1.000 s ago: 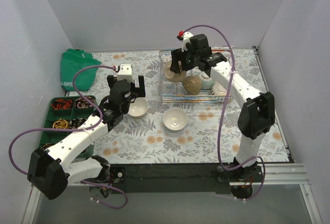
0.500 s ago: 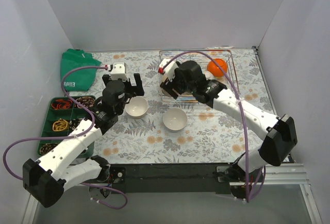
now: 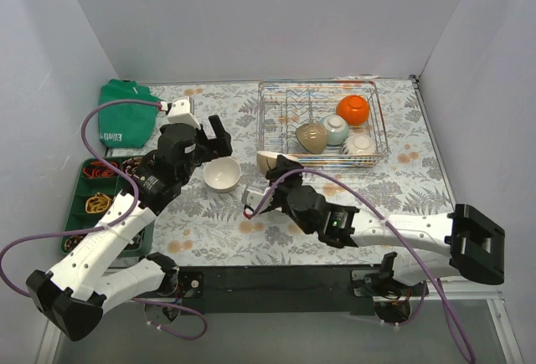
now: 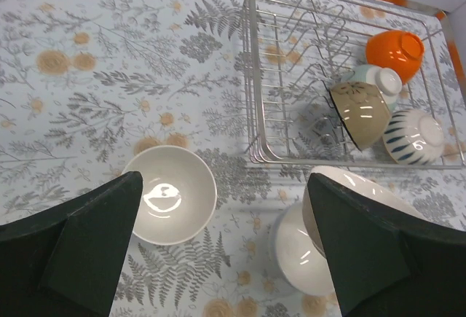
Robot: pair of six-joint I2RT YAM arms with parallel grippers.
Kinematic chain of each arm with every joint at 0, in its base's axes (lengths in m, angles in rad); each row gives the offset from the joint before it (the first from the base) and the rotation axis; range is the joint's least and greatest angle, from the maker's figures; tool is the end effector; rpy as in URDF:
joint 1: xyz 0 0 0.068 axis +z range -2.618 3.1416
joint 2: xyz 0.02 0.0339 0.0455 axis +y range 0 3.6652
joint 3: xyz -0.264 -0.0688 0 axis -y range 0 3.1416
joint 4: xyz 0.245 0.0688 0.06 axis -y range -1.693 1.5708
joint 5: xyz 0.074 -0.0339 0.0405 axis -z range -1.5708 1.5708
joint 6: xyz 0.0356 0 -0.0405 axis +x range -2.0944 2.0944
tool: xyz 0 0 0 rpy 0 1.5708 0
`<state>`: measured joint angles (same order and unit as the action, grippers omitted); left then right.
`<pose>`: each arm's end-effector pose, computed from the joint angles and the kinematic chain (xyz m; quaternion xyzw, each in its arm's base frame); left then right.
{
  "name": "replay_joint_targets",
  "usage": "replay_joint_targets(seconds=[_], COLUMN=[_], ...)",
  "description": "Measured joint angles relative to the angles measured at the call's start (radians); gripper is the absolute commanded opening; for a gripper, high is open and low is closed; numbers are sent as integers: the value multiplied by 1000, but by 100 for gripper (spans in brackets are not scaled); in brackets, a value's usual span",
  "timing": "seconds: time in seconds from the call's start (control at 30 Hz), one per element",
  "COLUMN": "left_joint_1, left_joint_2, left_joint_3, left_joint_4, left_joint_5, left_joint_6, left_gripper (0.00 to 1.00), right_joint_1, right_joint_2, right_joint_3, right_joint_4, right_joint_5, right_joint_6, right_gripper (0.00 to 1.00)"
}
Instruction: Unload the bowls from the dish rack
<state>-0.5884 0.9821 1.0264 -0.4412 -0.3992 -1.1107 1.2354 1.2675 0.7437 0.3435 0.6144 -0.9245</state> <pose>0.1857 -0.1073 0.3626 -0.3168 0.7601 -0.2986 0.4824 0.1131 0.2621 0.2764 -0.5542 0.5159 -0.1349 0.6392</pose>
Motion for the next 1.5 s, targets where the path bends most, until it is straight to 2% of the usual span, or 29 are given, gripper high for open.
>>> replay_joint_targets(seconds=[0.1, 0.23, 0.33, 0.47, 0.7, 0.8, 0.97, 1.03, 1.1, 1.2, 1.3, 1.4, 1.43, 1.5], left_joint_1=[1, 2, 2, 2, 2, 2, 2, 2, 2, 2, 2, 2, 2, 3], left_joint_2=[11, 33, 57, 92, 154, 179, 217, 229, 238, 254, 273, 294, 299, 306], left_joint_3=[32, 74, 104, 121, 121, 113, 91, 82, 74, 60, 48, 43, 43, 42], left_joint_4=[-59, -99, -115, -123, -140, -144, -154, -156, -156, -152, -149, -144, -139, -132], left_joint_5=[61, 145, 207, 274, 333, 349, 362, 369, 383, 404, 424, 444, 450, 452], left_joint_6=[-53, -109, -143, -178, -215, -224, -232, -234, -236, -241, -241, -247, -247, -254], left_gripper=[98, 98, 98, 98, 98, 93, 76, 72, 62, 53, 48, 35, 26, 14], right_joint_1=[53, 102, 124, 142, 152, 155, 161, 161, 161, 161, 161, 161, 161, 163], right_joint_2=[34, 161, 278, 358, 373, 393, 422, 431, 435, 437, 439, 443, 444, 449], right_joint_3=[-99, -177, -182, -182, -157, -138, -132, -132, -131, -129, -124, -122, -122, -121], right_joint_4=[221, 573, 725, 782, 845, 863, 865, 864, 864, 864, 865, 864, 864, 864], right_joint_5=[86, 174, 205, 219, 221, 220, 220, 219, 217, 217, 217, 215, 212, 213], right_joint_6=[-154, -413, -594, -703, -769, -785, -794, -798, -801, -804, -807, -808, -808, -816], right_gripper=[1, 1, 1, 1, 1, 1, 1, 1, 1, 1, 1, 1, 1, 1])
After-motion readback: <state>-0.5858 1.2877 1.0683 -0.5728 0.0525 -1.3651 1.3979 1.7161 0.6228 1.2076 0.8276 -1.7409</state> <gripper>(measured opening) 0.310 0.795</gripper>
